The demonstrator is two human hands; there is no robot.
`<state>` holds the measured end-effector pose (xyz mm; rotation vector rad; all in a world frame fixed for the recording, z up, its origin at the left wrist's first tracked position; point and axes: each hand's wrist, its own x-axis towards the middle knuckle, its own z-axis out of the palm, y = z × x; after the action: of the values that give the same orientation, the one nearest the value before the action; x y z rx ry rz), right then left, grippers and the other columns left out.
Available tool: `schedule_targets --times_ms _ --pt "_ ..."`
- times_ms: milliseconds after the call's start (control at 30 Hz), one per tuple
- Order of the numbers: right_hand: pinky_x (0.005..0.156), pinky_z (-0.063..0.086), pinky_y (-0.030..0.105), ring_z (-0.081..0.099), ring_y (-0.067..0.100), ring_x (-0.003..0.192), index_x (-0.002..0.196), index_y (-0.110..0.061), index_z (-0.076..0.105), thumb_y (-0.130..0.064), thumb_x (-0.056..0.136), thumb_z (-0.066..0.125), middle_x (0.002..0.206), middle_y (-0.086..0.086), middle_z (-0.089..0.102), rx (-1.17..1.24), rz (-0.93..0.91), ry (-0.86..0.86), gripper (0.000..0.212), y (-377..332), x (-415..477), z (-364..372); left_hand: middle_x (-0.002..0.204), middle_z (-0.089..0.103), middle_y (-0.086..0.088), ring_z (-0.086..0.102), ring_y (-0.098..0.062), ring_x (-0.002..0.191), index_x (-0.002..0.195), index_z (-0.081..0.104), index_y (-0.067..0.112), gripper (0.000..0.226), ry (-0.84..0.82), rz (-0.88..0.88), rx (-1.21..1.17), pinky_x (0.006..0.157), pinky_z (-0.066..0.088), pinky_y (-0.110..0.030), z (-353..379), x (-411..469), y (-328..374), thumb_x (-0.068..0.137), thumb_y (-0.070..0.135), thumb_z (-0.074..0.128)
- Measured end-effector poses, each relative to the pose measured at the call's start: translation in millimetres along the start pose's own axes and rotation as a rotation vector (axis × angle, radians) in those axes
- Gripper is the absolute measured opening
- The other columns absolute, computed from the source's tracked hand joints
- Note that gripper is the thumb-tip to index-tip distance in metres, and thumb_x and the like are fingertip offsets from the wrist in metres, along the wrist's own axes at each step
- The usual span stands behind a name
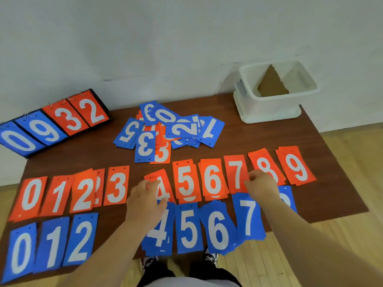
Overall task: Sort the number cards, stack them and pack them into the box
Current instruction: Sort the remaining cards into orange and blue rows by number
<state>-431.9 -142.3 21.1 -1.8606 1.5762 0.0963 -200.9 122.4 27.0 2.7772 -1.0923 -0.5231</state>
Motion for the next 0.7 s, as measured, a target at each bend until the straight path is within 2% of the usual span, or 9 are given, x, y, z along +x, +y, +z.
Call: schedule_targets --times_ms 67,200,300,333,400,467,500,600,700 --pt "0.058 0.060 0.033 0.067 0.016 0.069 0.125 -0.026 0.063 -0.031 0.089 0.061 0.091 -0.005 0.070 -0.036 -0.018 0.009 0.037 -1 2 1 0.143 0.047 -0.002 0.048 -0.025 0.129 0.146 0.043 0.031 0.062 0.015 -0.024 -0.004 0.102 0.049 -0.040 -3 7 5 0.091 0.052 0.063" --pt "0.067 0.062 0.037 0.068 0.014 0.073 0.130 -0.026 0.062 -0.035 0.090 0.068 0.115 0.000 0.068 0.004 -0.140 0.006 0.042 -23 7 5 0.145 0.045 -0.003 0.047 -0.025 0.131 0.147 0.041 0.030 0.062 0.047 -0.080 0.001 0.101 0.049 -0.039 -14 25 11 0.092 0.052 0.063" --pt "0.086 0.058 0.038 0.066 0.024 0.105 0.136 -0.026 0.060 -0.038 0.090 0.070 0.134 0.006 0.060 0.007 -0.191 -0.047 0.048 -54 19 13 0.146 0.042 -0.003 0.044 -0.026 0.134 0.149 0.040 0.029 0.064 0.049 -0.165 -0.047 0.103 0.047 -0.040 -25 45 6 0.093 0.051 0.062" --pt "0.088 0.056 0.037 0.062 0.025 0.112 0.137 -0.024 0.059 -0.037 0.090 0.071 0.138 0.006 0.057 0.012 -0.209 -0.059 0.049 -65 25 18 0.146 0.040 -0.004 0.043 -0.026 0.134 0.149 0.039 0.030 0.065 0.053 -0.197 -0.067 0.103 0.047 -0.041 -28 54 3 0.093 0.052 0.062" --pt "0.077 0.052 0.029 0.061 0.021 0.105 0.135 -0.023 0.059 -0.035 0.090 0.072 0.141 0.005 0.053 0.028 -0.220 -0.059 0.048 -89 40 29 0.148 0.038 -0.005 0.042 -0.027 0.136 0.150 0.038 0.029 0.067 0.049 -0.256 -0.104 0.104 0.048 -0.043 -30 73 -7 0.092 0.055 0.062" --pt "0.064 0.048 0.026 0.059 0.017 0.091 0.134 -0.021 0.059 -0.036 0.090 0.072 0.138 0.006 0.051 0.025 -0.151 -0.040 0.049 -113 55 38 0.148 0.036 -0.007 0.043 -0.027 0.135 0.150 0.038 0.029 0.070 0.043 -0.314 -0.149 0.102 0.050 -0.043 -30 96 -17 0.091 0.057 0.063" --pt "0.064 0.048 0.028 0.058 0.018 0.090 0.134 -0.020 0.058 -0.039 0.089 0.073 0.137 0.008 0.050 0.032 -0.100 -0.032 0.051 -124 64 44 0.146 0.037 -0.008 0.045 -0.027 0.132 0.149 0.038 0.028 0.071 0.046 -0.328 -0.163 0.099 0.051 -0.041 -29 108 -21 0.090 0.058 0.064" --pt "0.084 0.054 0.040 0.057 0.029 0.106 0.134 -0.016 0.053 -0.053 0.084 0.074 0.134 0.013 0.042 0.030 0.036 0.002 0.067 -154 95 60 0.139 0.040 -0.009 0.047 -0.029 0.127 0.143 0.041 0.027 0.071 0.045 -0.374 -0.227 0.092 0.052 -0.041 -24 148 -27 0.087 0.060 0.068" --pt "0.097 0.045 0.046 0.041 0.039 0.127 0.139 -0.012 0.042 -0.058 0.080 0.075 0.141 0.016 0.033 -0.025 0.182 0.054 0.081 -177 119 73 0.146 0.035 -0.011 0.042 -0.034 0.129 0.150 0.031 0.028 0.080 -0.009 -0.430 -0.229 0.098 0.050 -0.046 -16 177 -22 0.087 0.059 0.068"
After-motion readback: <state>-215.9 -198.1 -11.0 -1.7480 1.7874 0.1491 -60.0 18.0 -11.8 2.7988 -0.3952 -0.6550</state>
